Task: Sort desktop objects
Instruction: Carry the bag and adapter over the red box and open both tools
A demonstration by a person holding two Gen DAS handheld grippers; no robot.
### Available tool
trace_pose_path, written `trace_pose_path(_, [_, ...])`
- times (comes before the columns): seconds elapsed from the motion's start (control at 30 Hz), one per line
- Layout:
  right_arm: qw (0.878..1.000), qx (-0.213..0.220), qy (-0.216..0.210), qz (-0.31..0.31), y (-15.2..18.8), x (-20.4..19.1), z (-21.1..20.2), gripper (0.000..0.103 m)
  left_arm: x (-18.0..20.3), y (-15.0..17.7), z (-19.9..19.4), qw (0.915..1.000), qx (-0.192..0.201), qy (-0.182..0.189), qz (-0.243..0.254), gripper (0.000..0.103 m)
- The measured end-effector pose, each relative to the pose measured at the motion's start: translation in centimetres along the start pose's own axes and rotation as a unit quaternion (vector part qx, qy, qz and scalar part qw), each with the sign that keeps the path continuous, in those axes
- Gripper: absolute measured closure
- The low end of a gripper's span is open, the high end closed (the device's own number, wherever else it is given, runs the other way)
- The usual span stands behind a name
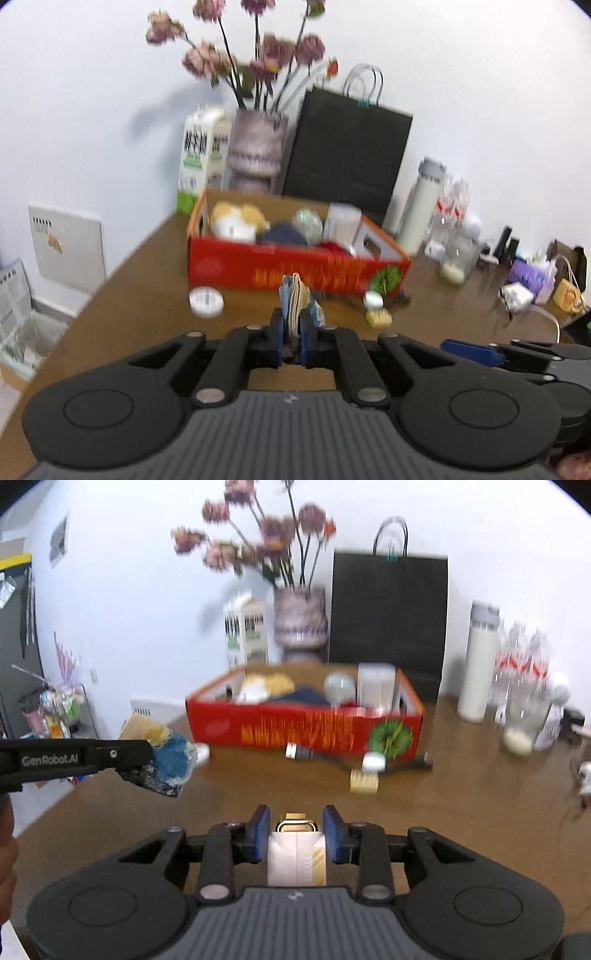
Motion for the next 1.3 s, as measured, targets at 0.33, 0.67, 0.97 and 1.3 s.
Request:
trace_pose_path(0.33, [0.999,-0.019,0.012,0.044,-2.4,4.6,0.8,0.053,-1.4,-3.5,1.1,0.9997,0.022,0.004,-0.009,0.094])
trace_pose_path(0.67, [0.991,-0.134,0.023,0.017,5.3,3.9,-3.7,0.021,-1.6,3.7,2.9,0.9938,-0.097,0.034,-0.042,0.094])
trace_pose_path(0.97, [0.992,-0.126,0.018,0.018,7.2,2.4,-1.4,0.047,-1.5,4.0,1.1,0.9954,-0.086,0.027,-0.033,0.094])
trace_pose_path(1.3, [0.998,-0.061,0.008,0.006,3.4,1.2,-0.4,0.048,-1.6,3.5,1.2,0.9963,-0.079,0.017,-0.030,0.094])
Point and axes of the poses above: each gripper's, at about its wrist camera, not at the fingertips, and z roughly the way its jaws point, x to its right, y to its underside, the point moved 1 cm from there along z, roughly the way its jaws point, and after that the axes turned 4 degrees about -x, right-handed, at the moved point
